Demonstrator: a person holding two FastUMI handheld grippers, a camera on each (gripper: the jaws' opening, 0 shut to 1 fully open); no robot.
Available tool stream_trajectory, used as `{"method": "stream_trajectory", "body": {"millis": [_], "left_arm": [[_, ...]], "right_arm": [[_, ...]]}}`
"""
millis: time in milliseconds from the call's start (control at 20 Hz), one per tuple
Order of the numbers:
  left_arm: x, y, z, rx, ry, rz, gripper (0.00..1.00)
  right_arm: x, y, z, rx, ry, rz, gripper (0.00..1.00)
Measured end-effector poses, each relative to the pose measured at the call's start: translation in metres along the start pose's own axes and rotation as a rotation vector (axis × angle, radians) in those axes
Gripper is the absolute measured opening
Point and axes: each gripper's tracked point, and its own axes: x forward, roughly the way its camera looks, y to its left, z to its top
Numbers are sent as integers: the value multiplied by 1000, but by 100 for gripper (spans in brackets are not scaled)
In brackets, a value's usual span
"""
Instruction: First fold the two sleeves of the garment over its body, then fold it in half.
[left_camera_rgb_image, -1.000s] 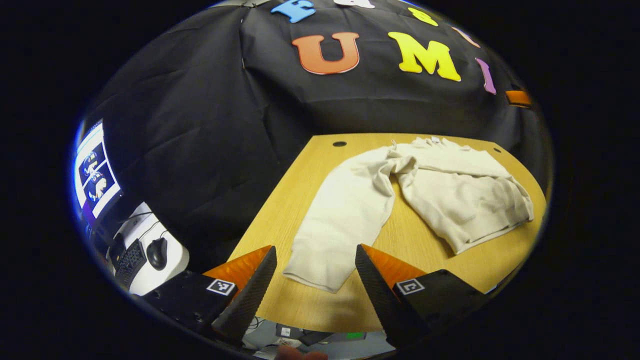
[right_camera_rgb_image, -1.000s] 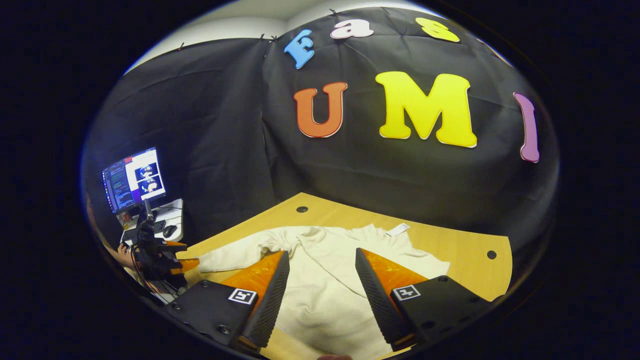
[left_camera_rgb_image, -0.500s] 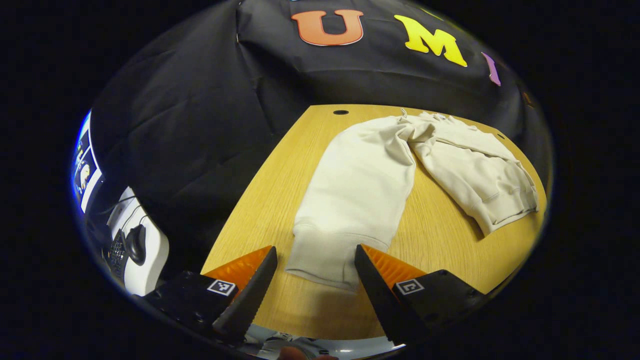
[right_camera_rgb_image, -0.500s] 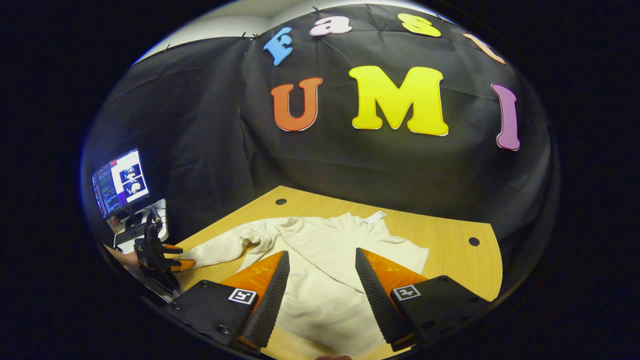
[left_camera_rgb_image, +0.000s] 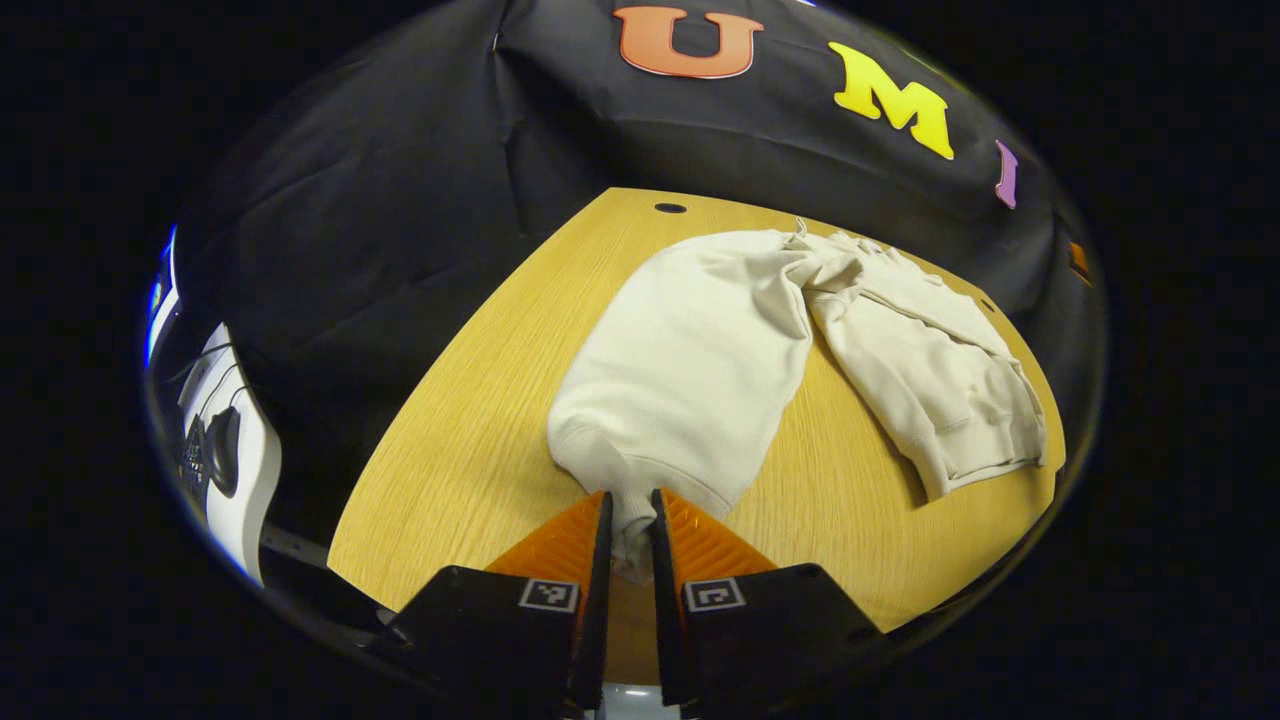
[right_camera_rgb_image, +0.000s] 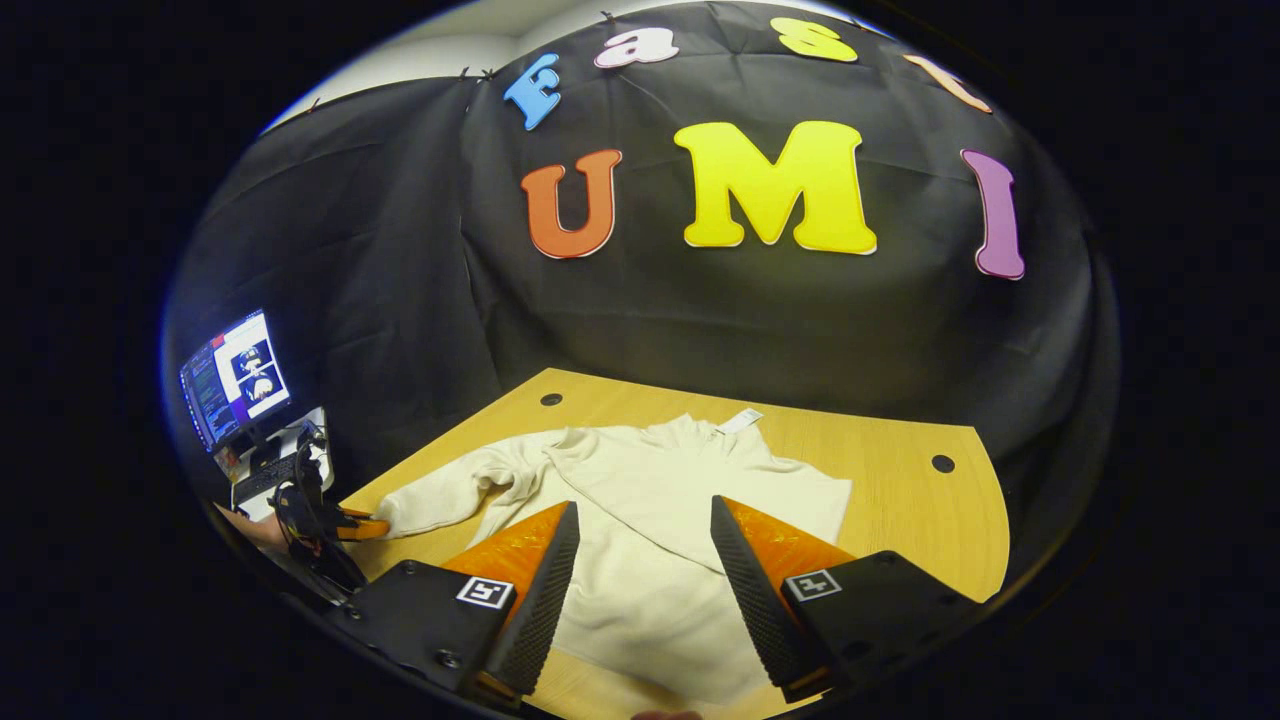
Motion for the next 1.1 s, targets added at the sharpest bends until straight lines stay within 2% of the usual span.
{"method": "stream_trajectory", "body": {"millis": [50, 100, 250, 300, 500, 550, 700, 1100], "left_arm": [[0, 1, 3, -11, -1, 6, 20], [0, 0, 3, -26, 9, 8, 7], [-5, -8, 8, -19, 25, -4, 0], [-9, -12, 13, -9, 18, -10, 3], [-24, -27, 53, -27, -45, -23, 3], [-28, -29, 67, -35, -63, -24, 8], [-38, -43, 119, -55, -140, -54, 3], [-50, -95, 263, 42, -309, -115, 3]], "right_arm": [[-2, -1, 0, 3, -3, -2, 83], [-4, -3, -1, 2, -2, -4, 83], [-11, -12, -1, 5, -6, -14, 83], [-13, -15, 0, 13, -7, -17, 83], [-19, -31, 1, 59, -18, -30, 83], [-22, -35, 2, 71, -23, -30, 83], [-31, -49, 8, 96, -50, -42, 83], [-79, -113, 10, 190, -129, -130, 83]]}}
